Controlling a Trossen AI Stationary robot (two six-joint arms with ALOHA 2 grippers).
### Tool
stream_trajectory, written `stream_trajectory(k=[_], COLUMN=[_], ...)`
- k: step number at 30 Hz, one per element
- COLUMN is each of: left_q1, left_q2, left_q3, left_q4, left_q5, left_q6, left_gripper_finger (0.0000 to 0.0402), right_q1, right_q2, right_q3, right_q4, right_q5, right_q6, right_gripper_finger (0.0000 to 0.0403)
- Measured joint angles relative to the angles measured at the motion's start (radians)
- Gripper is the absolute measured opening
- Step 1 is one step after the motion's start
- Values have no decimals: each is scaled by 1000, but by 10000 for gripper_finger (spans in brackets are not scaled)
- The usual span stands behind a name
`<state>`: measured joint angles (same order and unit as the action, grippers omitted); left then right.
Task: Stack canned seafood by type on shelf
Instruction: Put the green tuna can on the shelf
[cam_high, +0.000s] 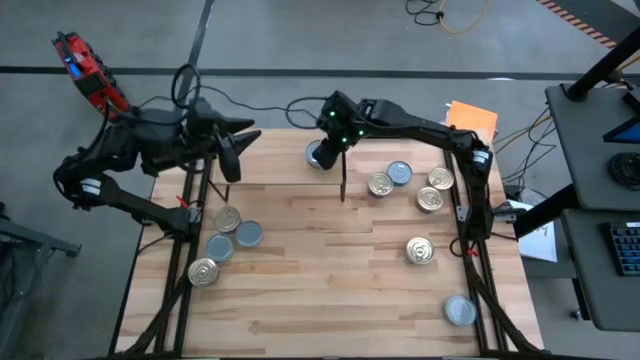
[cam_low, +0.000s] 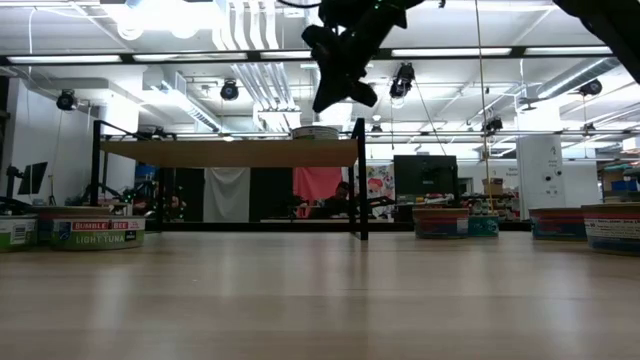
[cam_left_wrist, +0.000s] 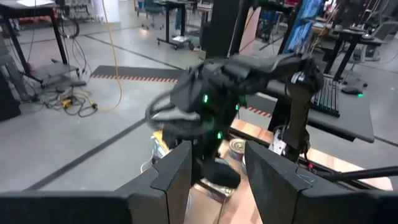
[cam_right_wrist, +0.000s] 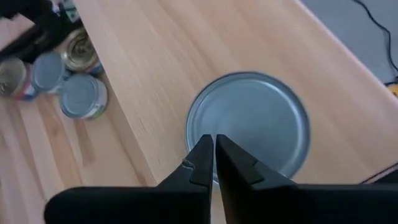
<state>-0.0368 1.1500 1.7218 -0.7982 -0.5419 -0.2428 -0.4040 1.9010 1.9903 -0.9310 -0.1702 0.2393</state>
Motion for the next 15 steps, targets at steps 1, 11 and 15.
stream_trajectory(k=[1,11,15], left_q1=[0,0,0], left_q2=[0,2,3], left_q3=[5,16,16], left_q4=[1,-4,-4], left_q5=[0,0,1], left_q6=[6,16,17], left_gripper_finger=[134,134,134], right_q1=[4,11,9], right_q2=[7,59,68], right_q3=[0,-1,-1], right_q4=[0,-5,4], right_q5=[8,88,152], right_q6=[-2,-21,-57], right_gripper_finger=[10,9,9])
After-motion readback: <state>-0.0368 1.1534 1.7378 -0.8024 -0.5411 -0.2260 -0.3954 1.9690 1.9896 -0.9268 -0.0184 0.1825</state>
